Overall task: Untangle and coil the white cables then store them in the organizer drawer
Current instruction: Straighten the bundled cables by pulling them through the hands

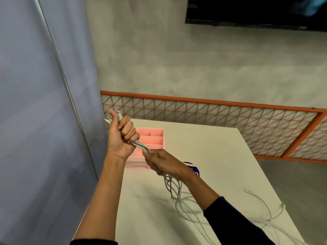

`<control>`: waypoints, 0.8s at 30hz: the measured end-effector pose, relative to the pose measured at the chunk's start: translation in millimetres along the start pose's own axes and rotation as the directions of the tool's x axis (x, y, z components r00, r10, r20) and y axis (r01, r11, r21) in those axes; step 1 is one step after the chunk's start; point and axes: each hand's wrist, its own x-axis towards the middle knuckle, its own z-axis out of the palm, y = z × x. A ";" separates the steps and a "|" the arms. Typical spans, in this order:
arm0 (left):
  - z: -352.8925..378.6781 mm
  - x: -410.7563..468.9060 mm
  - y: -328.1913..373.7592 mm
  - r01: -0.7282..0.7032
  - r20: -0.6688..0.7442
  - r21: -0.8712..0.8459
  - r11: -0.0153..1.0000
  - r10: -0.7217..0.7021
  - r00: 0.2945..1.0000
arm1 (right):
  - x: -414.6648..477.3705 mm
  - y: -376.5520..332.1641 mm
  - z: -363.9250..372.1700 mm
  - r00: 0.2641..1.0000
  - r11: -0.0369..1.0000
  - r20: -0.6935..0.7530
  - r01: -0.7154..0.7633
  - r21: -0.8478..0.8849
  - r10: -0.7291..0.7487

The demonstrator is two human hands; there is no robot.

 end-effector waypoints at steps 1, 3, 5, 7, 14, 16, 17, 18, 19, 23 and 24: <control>-3.8 0.8 -1.8 0.037 0.092 -0.070 0.997 -0.031 0.995 | -0.2 -2.4 -3.6 0.998 0.997 0.060 -0.036 0.067 0.032; -11.5 2.1 -7.6 0.173 0.352 -0.259 0.950 -0.074 0.933 | -0.2 -4.4 -8.1 0.972 0.963 0.222 -0.133 0.235 0.080; -15.0 1.1 -10.0 0.172 0.384 -0.310 0.935 -0.042 0.922 | -0.2 -4.0 -9.5 0.930 0.907 0.357 -0.225 0.356 0.091; -19.3 2.7 -14.9 0.156 0.383 -0.354 0.922 -0.009 0.924 | -1.0 -3.2 -11.8 0.921 0.887 0.378 -0.252 0.387 0.096; -33.4 -1.2 -18.6 -0.003 0.088 -0.144 0.990 0.016 0.996 | -2.7 -18.0 -32.9 0.983 0.975 0.130 -0.147 0.168 0.126; -38.3 -5.6 -10.1 -0.007 0.007 0.128 0.992 0.006 1.000 | -4.7 -20.8 -42.4 0.988 0.988 0.080 -0.137 0.077 0.131; -41.1 -8.3 -5.9 0.025 -0.011 0.236 0.971 -0.023 1.000 | -6.2 -20.6 -47.7 0.989 0.990 0.062 -0.133 0.044 0.131; -45.2 -10.8 -2.0 0.059 -0.026 0.319 0.946 -0.054 0.998 | -7.9 -20.2 -52.4 0.990 0.991 0.045 -0.132 0.016 0.131; -48.6 -13.3 1.7 0.093 -0.033 0.367 0.925 -0.087 0.996 | -9.2 -19.7 -56.6 0.991 0.991 0.028 -0.131 -0.011 0.131; -45.5 -12.2 4.5 0.159 -0.161 0.302 0.940 -0.114 0.980 | -11.1 -21.0 -60.6 0.993 0.984 -0.076 -0.103 -0.147 0.093; -42.2 -9.8 -0.4 0.153 -0.236 0.203 0.967 -0.103 0.966 | -9.8 -20.5 -58.0 0.990 0.974 -0.129 -0.085 -0.209 0.059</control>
